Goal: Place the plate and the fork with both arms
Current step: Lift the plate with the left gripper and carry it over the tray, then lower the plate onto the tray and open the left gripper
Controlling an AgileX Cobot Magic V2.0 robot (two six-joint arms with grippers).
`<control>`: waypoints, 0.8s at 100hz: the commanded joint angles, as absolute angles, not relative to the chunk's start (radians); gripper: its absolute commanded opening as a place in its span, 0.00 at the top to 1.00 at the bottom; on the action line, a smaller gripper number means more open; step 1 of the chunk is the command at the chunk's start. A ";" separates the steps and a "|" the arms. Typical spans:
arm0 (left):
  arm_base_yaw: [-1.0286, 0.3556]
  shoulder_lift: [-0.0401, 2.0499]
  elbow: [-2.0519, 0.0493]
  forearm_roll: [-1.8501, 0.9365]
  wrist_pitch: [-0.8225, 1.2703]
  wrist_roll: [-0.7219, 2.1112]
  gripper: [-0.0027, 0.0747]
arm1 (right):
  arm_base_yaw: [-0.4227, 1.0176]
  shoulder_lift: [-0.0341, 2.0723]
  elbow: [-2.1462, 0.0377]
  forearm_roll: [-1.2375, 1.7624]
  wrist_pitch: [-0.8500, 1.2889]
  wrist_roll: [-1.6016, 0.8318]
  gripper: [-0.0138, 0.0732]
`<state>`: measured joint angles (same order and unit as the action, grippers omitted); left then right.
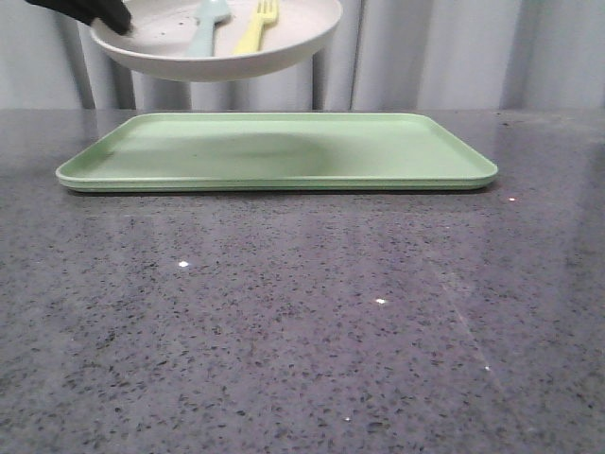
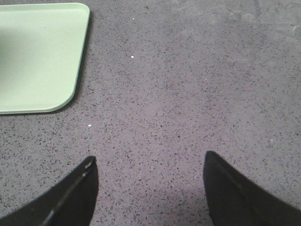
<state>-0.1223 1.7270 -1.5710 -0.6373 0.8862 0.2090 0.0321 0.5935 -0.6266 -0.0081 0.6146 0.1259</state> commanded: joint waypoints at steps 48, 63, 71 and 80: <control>-0.206 1.837 -1.674 -0.663 0.753 0.099 0.99 | 0.028 0.606 -0.664 -0.005 0.538 0.121 0.28; -0.206 1.868 -1.674 -0.656 0.752 0.099 0.99 | 0.028 0.606 -0.664 -0.005 0.538 0.121 0.28; -0.206 1.875 -1.674 -0.649 0.752 0.099 0.99 | 0.028 0.607 -0.664 0.000 0.538 0.121 0.28; -0.206 1.875 -1.674 -0.624 0.752 0.099 0.99 | 0.028 0.609 -0.664 0.000 0.538 0.121 0.28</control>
<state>-0.1982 1.9323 -1.6348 -0.6016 0.7993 0.1131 0.0321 0.5935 -0.6266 0.0000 0.6146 0.1259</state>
